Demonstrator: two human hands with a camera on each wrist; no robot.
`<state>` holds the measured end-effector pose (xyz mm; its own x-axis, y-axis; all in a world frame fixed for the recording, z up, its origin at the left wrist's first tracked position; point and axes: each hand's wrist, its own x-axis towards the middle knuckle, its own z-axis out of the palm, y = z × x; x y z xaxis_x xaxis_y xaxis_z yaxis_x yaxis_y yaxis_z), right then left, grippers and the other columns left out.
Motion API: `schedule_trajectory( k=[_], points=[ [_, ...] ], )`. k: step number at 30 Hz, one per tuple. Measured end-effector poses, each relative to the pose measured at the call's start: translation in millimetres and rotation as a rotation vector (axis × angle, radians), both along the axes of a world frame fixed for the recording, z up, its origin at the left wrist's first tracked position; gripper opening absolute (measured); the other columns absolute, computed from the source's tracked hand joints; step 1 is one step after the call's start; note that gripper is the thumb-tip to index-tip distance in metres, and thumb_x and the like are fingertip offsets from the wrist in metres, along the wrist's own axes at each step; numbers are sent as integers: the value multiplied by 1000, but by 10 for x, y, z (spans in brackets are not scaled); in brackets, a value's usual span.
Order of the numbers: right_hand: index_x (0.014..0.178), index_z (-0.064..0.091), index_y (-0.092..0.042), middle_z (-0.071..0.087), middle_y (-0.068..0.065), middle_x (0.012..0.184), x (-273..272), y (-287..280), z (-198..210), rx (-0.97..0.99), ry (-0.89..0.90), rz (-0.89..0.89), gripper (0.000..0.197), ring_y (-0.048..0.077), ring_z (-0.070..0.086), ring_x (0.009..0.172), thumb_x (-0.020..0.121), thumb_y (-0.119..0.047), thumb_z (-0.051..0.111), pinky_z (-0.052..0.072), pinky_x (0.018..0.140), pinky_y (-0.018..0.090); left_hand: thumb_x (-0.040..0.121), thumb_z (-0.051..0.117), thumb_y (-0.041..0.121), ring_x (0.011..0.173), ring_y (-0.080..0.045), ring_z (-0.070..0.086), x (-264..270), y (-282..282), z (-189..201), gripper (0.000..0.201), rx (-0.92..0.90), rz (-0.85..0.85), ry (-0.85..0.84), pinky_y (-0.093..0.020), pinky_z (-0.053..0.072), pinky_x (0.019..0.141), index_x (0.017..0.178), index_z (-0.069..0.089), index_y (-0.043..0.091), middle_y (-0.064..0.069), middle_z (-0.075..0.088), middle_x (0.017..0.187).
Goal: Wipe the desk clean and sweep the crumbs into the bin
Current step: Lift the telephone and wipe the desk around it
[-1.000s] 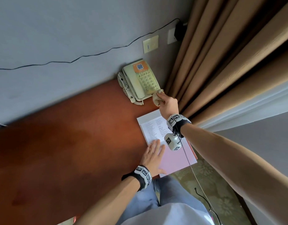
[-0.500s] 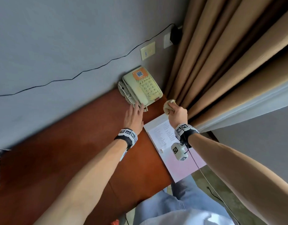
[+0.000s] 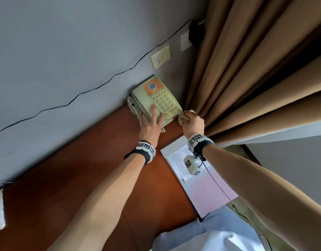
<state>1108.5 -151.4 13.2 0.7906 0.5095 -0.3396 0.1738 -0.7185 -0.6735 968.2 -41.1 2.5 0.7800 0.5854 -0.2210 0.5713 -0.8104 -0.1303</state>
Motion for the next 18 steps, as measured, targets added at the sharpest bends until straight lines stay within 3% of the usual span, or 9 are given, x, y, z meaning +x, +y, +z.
schedule_trajectory(
  k=[3, 6, 11, 15, 18],
  points=[
    [97, 73, -22, 70, 4, 89, 56, 40, 14, -50, 17, 21, 31, 30, 66, 84, 81, -11, 50, 53, 72, 30, 73, 87, 16, 116, -59, 55, 109, 66, 38, 72, -31, -7, 61, -63, 50, 98, 130, 42, 17, -26, 25, 156],
    [86, 70, -13, 57, -3, 73, 96, 46, 27, -150, 17, 126, 23, 26, 58, 73, 78, -6, 49, 47, 66, 28, 61, 95, 28, 121, -62, 50, 124, 85, 93, 88, -49, 1, 109, -65, 47, 100, 129, 40, 17, -26, 25, 154],
    [84, 65, -16, 63, 6, 79, 65, 51, 6, -250, -58, 254, 20, 34, 64, 79, 78, -4, 50, 53, 69, 35, 58, 95, 40, 131, -67, 36, 119, 124, 146, 95, -35, -20, 138, -72, 37, 106, 130, 38, 18, -23, 19, 156],
    [87, 66, -16, 59, 5, 82, 87, 70, -33, -273, -74, 280, 20, 33, 64, 84, 81, -3, 51, 51, 70, 33, 63, 93, 40, 115, -58, 56, 87, 168, 151, 85, -90, 3, 101, -58, 56, 89, 124, 39, 16, -20, 26, 154],
    [92, 67, -16, 56, 4, 83, 83, 55, -74, -288, -105, 299, 24, 32, 63, 86, 83, -2, 50, 46, 70, 32, 66, 88, 38, 99, -48, 63, 63, 220, 175, 80, -122, -9, 45, -48, 61, 76, 124, 39, 15, -17, 30, 149]
  ],
)
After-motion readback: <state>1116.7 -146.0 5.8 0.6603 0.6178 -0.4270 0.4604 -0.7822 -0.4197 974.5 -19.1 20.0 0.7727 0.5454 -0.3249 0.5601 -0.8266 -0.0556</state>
